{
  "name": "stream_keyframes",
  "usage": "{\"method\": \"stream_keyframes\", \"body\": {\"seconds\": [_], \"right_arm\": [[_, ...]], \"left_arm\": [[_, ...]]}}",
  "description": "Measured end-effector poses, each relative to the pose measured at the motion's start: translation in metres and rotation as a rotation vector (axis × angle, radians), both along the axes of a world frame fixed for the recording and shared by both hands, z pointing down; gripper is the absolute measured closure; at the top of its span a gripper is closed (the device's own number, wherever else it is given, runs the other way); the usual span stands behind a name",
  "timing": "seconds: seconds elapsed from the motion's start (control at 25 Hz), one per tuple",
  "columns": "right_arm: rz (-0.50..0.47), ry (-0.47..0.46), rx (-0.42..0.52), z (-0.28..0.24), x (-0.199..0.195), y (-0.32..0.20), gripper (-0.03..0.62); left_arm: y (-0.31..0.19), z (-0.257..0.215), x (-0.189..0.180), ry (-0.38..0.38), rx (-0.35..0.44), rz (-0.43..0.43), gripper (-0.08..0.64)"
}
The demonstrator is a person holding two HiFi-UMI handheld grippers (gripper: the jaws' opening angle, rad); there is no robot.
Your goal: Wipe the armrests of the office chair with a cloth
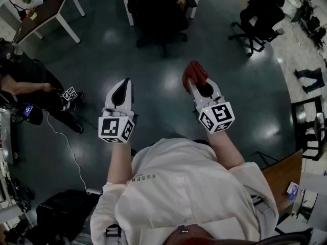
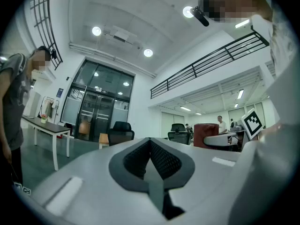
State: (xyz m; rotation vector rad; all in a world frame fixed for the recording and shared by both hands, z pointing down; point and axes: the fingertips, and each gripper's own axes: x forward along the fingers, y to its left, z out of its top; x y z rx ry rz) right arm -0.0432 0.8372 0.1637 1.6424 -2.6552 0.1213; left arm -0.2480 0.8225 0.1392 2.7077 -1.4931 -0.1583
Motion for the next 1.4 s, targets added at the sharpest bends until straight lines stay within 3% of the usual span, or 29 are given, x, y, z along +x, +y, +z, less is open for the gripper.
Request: {"method": "stream_keyframes", "body": {"seconds": [0.68,0.96,1.12,1.4], "right_arm": [[0.030,-0.022,-0.021,0.009,-0.008,-0.018,0.540],[0.014,-0.061,-0.069,0.024,-0.016,-0.039,0.540],[0.018,-0.063,-0.077,0.030,-0.007,-0.073,0.540],[-0.021,-0.086,-0.119,0.057,0.001,-0.171,0.540]], "left_arm": [[-0.018,0.010,-0.015,0.016,-0.020,0.012,0.545],[-0.041,0.029,-0.034,0.055,-0.066,-0.036,0.552],[-0.067,0.037,-0.028,0.057,-0.074,-0.025,0.552],[-0.151,0.063,-0.030,0.024,-0.129,-0.093,0.552]]}}
